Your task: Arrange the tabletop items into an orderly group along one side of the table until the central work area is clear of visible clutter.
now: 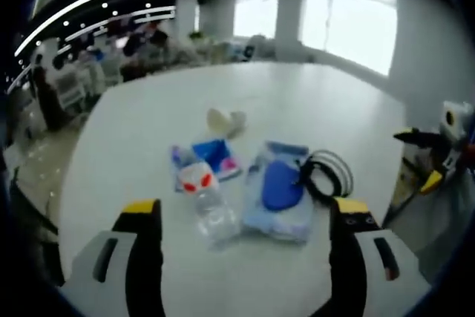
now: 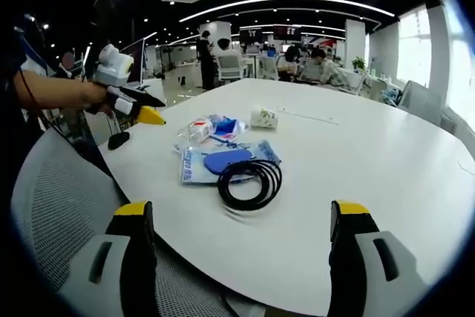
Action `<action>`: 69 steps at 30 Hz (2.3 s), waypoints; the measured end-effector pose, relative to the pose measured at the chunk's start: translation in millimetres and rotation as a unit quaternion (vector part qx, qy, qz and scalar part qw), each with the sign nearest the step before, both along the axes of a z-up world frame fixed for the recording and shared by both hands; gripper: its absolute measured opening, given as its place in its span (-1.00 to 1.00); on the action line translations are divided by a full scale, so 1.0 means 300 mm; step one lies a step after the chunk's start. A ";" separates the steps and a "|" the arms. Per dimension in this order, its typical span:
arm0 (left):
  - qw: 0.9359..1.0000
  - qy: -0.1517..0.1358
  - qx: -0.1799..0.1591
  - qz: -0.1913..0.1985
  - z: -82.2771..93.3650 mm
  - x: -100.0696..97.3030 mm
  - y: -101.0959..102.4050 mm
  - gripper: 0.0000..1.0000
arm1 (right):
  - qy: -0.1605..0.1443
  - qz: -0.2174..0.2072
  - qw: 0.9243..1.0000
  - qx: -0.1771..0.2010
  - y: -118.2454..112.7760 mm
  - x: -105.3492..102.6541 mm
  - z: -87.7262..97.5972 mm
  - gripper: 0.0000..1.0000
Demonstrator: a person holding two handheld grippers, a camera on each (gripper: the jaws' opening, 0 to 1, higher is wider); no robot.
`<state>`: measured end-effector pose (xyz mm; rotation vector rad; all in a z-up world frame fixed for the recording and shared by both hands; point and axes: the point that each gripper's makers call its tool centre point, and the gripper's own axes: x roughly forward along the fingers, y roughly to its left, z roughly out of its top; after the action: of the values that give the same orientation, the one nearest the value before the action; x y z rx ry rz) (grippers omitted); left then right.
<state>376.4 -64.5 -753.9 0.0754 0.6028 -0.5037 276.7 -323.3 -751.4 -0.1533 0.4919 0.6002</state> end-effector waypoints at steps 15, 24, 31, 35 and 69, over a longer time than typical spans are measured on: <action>0.998 0.053 0.028 0.009 -0.123 0.077 0.045 0.71 | 0.004 0.005 1.000 -0.001 0.005 -0.006 -0.004 0.97; 0.994 0.097 0.020 0.041 -0.174 0.125 0.050 0.55 | 0.009 0.006 1.000 0.001 0.005 -0.007 -0.008 0.95; 0.990 0.127 0.002 0.068 -0.207 0.173 0.045 0.42 | 0.010 0.001 1.000 0.006 0.000 -0.004 -0.008 0.93; 0.987 0.138 0.001 0.078 -0.220 0.202 0.048 0.36 | 0.013 0.001 1.000 0.006 0.001 -0.004 -0.011 0.92; 0.953 0.269 0.013 0.137 -0.348 0.305 0.022 -0.05 | 0.035 -0.007 0.999 0.001 -0.014 -0.010 -0.031 0.86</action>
<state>467.8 -57.9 -858.1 -0.1250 1.1369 -0.2393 273.5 -327.4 -760.6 -0.1268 0.5595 0.5947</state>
